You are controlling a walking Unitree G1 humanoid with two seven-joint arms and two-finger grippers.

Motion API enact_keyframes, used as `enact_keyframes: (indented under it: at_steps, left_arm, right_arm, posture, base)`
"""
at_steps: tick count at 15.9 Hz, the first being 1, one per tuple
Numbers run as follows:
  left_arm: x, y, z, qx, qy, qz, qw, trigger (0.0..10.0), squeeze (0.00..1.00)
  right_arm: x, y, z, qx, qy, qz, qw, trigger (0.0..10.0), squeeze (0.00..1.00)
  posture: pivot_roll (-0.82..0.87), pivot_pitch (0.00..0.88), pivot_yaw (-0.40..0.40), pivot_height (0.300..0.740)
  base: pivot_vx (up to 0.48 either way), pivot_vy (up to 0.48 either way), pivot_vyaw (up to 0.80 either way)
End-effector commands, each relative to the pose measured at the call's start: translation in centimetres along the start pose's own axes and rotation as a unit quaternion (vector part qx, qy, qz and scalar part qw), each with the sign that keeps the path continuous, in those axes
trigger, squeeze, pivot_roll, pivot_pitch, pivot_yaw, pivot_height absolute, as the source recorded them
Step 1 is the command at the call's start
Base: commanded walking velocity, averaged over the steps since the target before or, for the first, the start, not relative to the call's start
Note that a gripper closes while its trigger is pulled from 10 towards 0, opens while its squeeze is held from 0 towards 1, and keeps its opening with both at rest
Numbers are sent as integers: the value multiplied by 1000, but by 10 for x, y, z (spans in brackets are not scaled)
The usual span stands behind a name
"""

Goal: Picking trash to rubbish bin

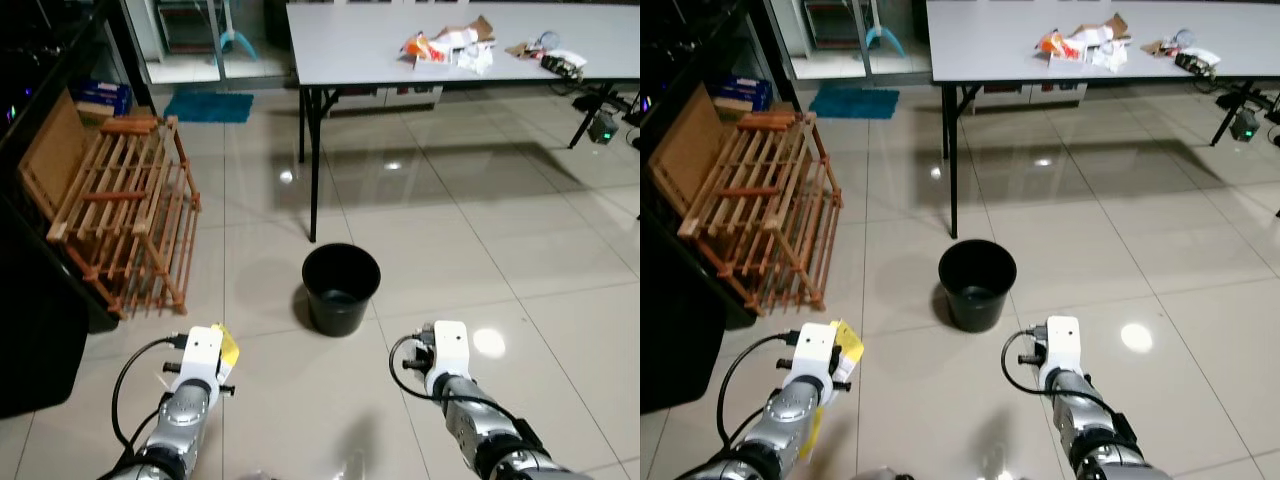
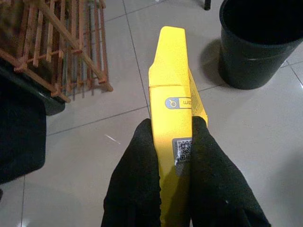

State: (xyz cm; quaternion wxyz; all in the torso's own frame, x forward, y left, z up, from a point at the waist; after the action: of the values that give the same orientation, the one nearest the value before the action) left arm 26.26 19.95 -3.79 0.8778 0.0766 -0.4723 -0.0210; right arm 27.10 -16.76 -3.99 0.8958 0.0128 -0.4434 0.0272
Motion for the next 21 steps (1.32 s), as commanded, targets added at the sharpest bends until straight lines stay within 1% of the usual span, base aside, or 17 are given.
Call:
enact_keyframes:
  at_steps: [1,4,7,12,14,19,21]
  left_arm:
    - [4,3,-2,7,-2,0,1000,10000,0]
    - [3,2,-2,7,1,-1,1000,10000,0]
    - [3,1,-2,7,3,-3,1000,10000,0]
    - [3,1,-2,4,5,-7,1000,10000,0]
    - [3,0,-2,4,5,-9,1000,10000,0]
    - [2,0,-2,1,8,-14,1000,10000,0]
    - [-1,-3,-1,-14,16,-18,1000,10000,0]
  right_arm:
    - [5,3,-1,11,-5,16,1000,10000,0]
    - [6,2,-1,3,-9,4,1000,10000,0]
    - [4,-3,-1,-10,-2,2,1000,10000,0]
    - [4,-3,-1,-15,6,6,1000,10000,0]
    - [4,-4,-1,-14,7,3,1000,10000,0]
    - [5,-3,-2,-14,3,7,1000,10000,0]
    - [5,-2,-2,-14,4,8,1000,10000,0]
  posture:
    - [-10,27,11,740]
    - [-9,21,11,740]
    - [-9,25,10,740]
    - [-9,29,9,740]
    - [-7,29,7,740]
    - [-4,34,5,740]
    - [-3,35,5,740]
  base:
    - [412,240,525]
    - [412,241,0]
    - [411,245,0]
    - [412,243,0]
    - [412,242,-788]
    - [430,0,0]
    - [178,0,0]
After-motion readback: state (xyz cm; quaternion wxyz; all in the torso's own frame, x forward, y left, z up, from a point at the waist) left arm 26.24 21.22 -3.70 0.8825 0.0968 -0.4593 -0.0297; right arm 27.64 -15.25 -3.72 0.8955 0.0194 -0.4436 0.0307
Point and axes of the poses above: a point about 5 cm out from each wrist's last joint towards the gripper, its own z axis pointing back from the gripper into the wrist, its own x axis along the axis of the wrist's last joint, y = z × x, the point moved 1 cm from there along -z, pointing out of the wrist towards the gripper, and after that the axes turned 5 degrees about z, right-handed, at the moved point
